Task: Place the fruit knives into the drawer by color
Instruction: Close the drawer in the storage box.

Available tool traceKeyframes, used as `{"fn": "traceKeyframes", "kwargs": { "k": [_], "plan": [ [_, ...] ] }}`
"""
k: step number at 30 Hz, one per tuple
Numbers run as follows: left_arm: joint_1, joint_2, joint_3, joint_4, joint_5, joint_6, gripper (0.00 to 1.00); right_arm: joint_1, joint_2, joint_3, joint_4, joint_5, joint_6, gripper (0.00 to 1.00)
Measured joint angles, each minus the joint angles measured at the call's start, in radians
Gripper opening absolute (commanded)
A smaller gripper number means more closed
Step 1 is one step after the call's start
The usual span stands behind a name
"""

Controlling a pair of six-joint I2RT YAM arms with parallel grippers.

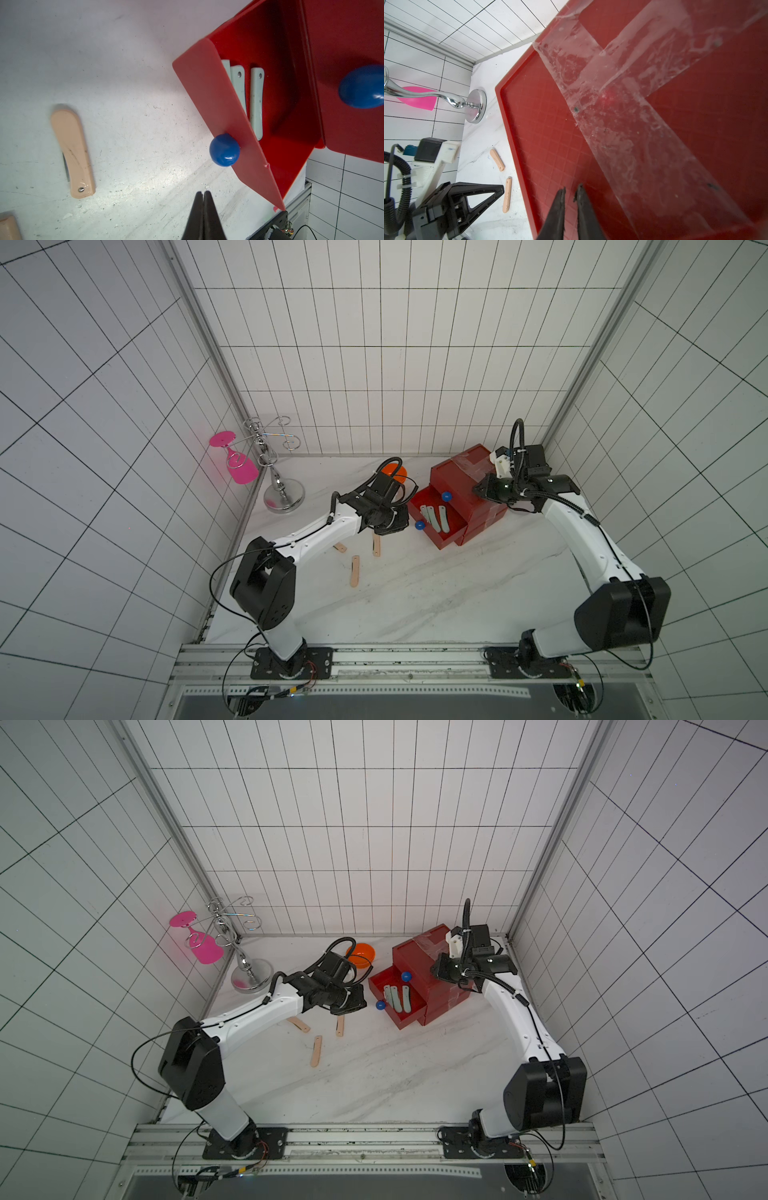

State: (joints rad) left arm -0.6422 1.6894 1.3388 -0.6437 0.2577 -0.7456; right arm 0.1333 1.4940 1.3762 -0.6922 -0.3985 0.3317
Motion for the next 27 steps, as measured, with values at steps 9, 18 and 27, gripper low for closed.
{"fn": "traceKeyframes", "kwargs": {
  "k": [9,18,27],
  "plan": [
    [0.000,0.006,-0.036,0.095,0.029,-0.019,0.00,0.000,0.000,0.000,0.000,0.000,0.000,0.16],
    [-0.016,0.074,-0.034,0.154,0.032,-0.034,0.00,0.000,0.000,0.000,0.000,0.000,-0.001,0.16],
    [-0.027,0.106,-0.013,0.185,0.032,-0.056,0.00,0.000,0.001,0.000,0.000,0.000,-0.001,0.15]
  ]
}}
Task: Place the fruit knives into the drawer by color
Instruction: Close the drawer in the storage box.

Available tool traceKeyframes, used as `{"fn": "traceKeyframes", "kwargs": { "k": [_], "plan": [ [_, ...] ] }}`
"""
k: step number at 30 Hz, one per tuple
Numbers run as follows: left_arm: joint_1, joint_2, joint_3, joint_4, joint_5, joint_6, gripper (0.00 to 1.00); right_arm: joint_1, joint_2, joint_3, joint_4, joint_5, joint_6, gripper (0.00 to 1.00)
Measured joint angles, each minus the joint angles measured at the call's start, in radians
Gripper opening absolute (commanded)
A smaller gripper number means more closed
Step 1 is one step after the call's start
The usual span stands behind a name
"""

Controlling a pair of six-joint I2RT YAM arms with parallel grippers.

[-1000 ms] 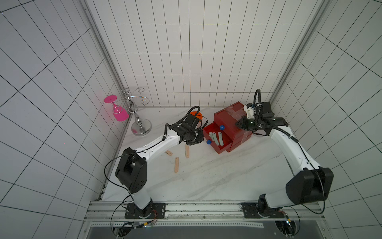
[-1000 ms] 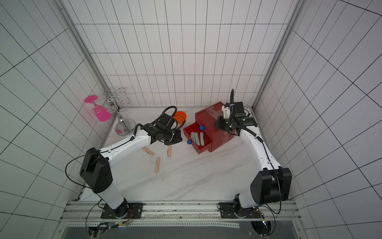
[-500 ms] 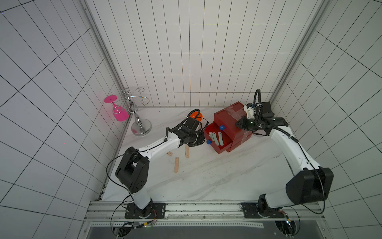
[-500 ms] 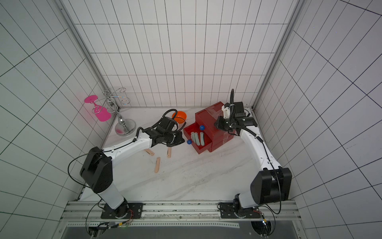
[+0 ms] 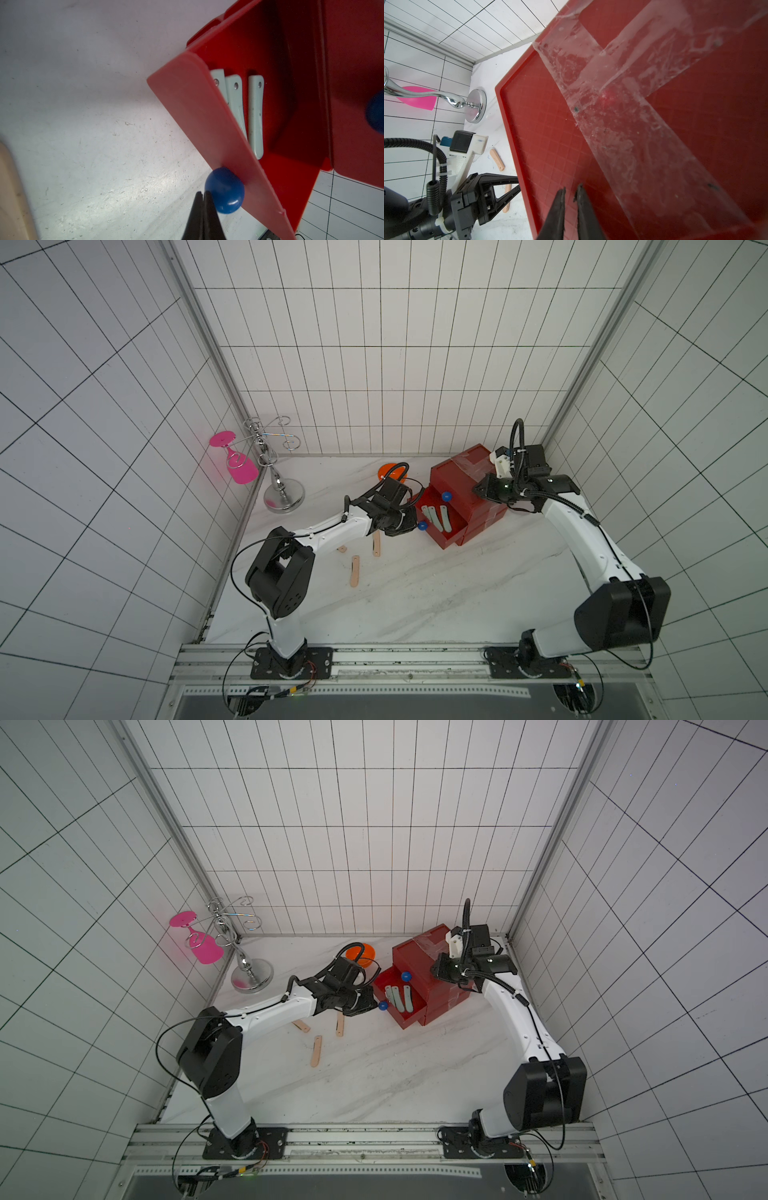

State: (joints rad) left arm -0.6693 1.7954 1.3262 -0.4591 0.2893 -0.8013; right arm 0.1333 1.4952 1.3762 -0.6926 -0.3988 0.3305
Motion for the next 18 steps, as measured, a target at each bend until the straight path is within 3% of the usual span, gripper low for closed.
{"fn": "traceKeyframes", "kwargs": {
  "k": [18],
  "plan": [
    [-0.030,0.126,0.142,0.045,0.005,-0.034,0.00,0.000,0.000,0.000,0.000,-0.001,-0.003,0.15]
  ]
}}
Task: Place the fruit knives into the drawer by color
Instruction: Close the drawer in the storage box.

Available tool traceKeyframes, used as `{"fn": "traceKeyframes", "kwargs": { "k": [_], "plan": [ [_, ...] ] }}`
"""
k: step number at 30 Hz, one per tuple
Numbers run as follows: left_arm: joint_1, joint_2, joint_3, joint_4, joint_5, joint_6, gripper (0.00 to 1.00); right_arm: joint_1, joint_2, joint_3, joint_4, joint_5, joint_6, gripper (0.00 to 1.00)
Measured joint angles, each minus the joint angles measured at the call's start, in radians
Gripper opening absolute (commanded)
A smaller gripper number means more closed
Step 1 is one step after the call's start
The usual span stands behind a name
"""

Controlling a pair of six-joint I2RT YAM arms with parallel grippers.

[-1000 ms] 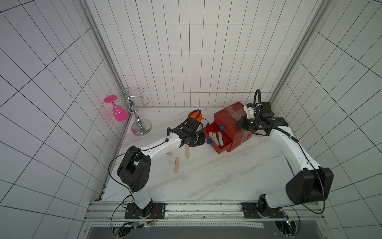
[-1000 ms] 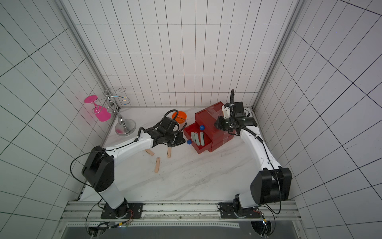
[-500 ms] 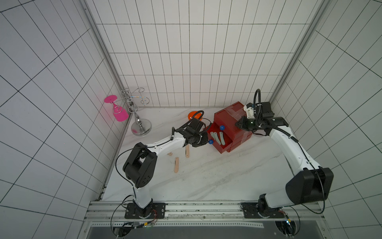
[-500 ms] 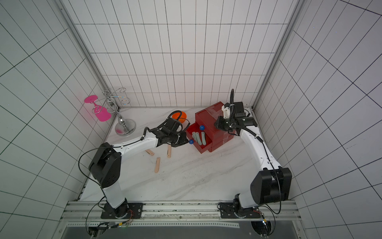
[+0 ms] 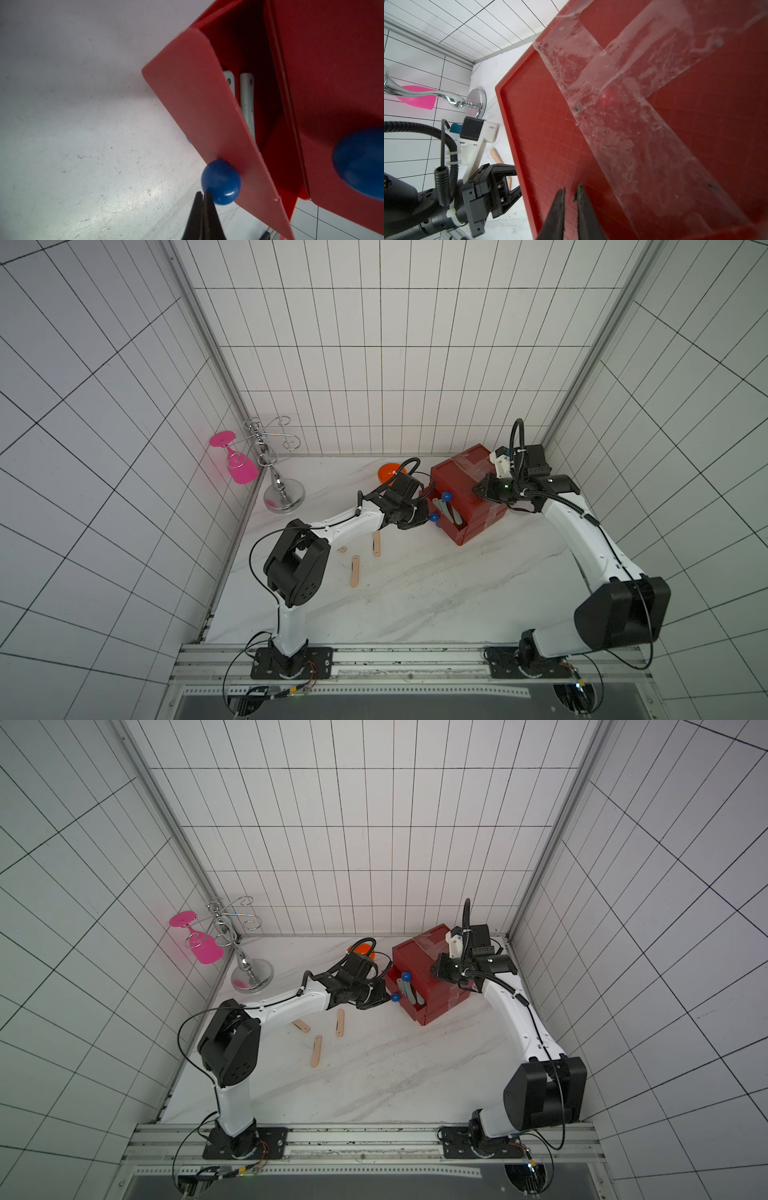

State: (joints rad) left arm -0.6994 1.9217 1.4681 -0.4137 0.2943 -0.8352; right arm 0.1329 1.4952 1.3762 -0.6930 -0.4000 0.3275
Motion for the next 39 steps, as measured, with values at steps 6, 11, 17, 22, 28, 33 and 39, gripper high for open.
{"fn": "traceKeyframes", "kwargs": {
  "k": [6,11,17,22,28,33,39],
  "plan": [
    [0.000,0.015,0.005,0.034,0.014,-0.023,0.00,0.000,0.000,0.000,0.000,0.000,0.000,0.16],
    [-0.001,0.041,0.020,0.060,0.024,-0.041,0.00,0.000,0.000,0.000,0.000,0.000,0.000,0.15],
    [-0.003,0.066,0.032,0.089,0.030,-0.066,0.00,0.000,0.000,0.000,0.000,0.000,0.000,0.15],
    [-0.005,0.082,0.047,0.112,0.037,-0.091,0.00,0.000,0.000,0.000,0.000,0.000,0.000,0.15],
    [-0.006,0.096,0.068,0.137,0.040,-0.114,0.00,0.000,0.000,0.000,0.000,0.000,0.000,0.16],
    [-0.005,0.102,0.074,0.153,0.040,-0.133,0.00,0.000,0.000,0.000,0.000,0.000,0.000,0.15],
    [0.001,0.121,0.088,0.194,0.031,-0.150,0.00,-0.001,0.001,0.000,-0.002,0.000,0.000,0.15]
  ]
}}
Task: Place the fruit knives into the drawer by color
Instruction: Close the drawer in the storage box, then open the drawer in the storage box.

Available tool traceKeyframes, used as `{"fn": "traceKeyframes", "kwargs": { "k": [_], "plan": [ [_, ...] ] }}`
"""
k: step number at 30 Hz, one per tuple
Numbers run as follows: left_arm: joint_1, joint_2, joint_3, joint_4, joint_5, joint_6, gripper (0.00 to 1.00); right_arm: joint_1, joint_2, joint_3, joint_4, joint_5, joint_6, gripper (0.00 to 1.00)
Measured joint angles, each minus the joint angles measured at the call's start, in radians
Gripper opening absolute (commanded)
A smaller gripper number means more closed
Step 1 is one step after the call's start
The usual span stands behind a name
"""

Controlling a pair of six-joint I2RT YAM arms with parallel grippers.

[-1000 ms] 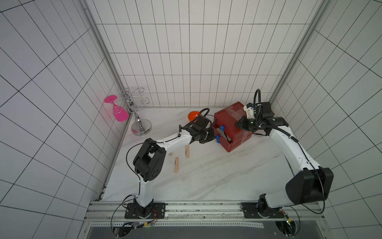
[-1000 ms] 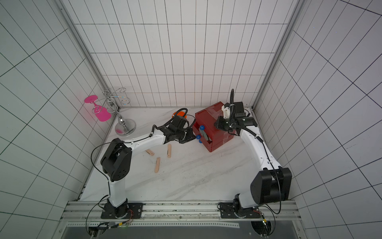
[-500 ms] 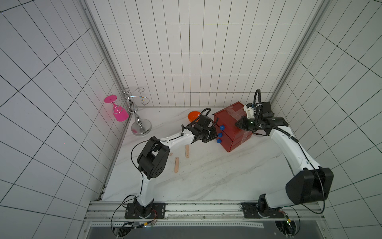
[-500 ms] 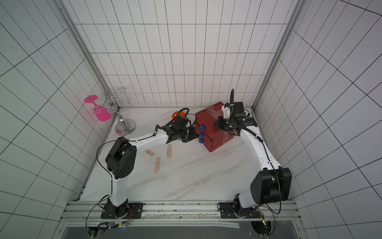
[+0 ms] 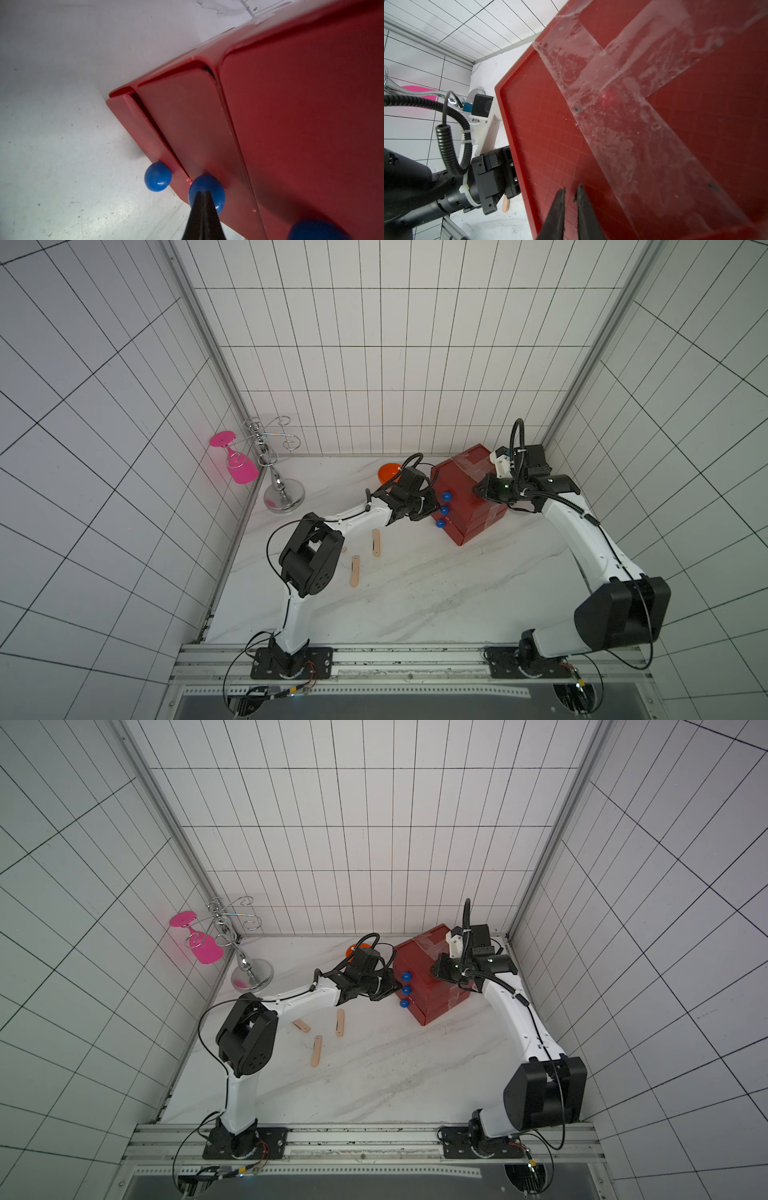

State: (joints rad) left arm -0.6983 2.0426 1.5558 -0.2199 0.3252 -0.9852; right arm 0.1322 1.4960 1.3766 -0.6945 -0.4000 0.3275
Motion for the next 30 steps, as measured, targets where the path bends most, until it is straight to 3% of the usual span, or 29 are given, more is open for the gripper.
{"fn": "traceKeyframes", "kwargs": {
  "k": [11,19,23,30],
  "plan": [
    [0.002,-0.001,-0.043,0.069,-0.018,-0.018,0.01,0.000,0.000,0.000,0.000,0.000,0.000,0.16],
    [-0.001,-0.058,-0.162,0.074,-0.012,-0.015,0.23,0.000,0.002,0.003,0.000,-0.002,0.000,0.15],
    [-0.001,-0.061,-0.199,0.087,-0.009,-0.014,0.39,0.000,0.002,0.003,0.000,-0.003,0.000,0.15],
    [0.000,-0.056,-0.214,0.117,-0.003,-0.020,0.47,0.000,0.002,0.003,0.000,-0.003,0.000,0.15]
  ]
}}
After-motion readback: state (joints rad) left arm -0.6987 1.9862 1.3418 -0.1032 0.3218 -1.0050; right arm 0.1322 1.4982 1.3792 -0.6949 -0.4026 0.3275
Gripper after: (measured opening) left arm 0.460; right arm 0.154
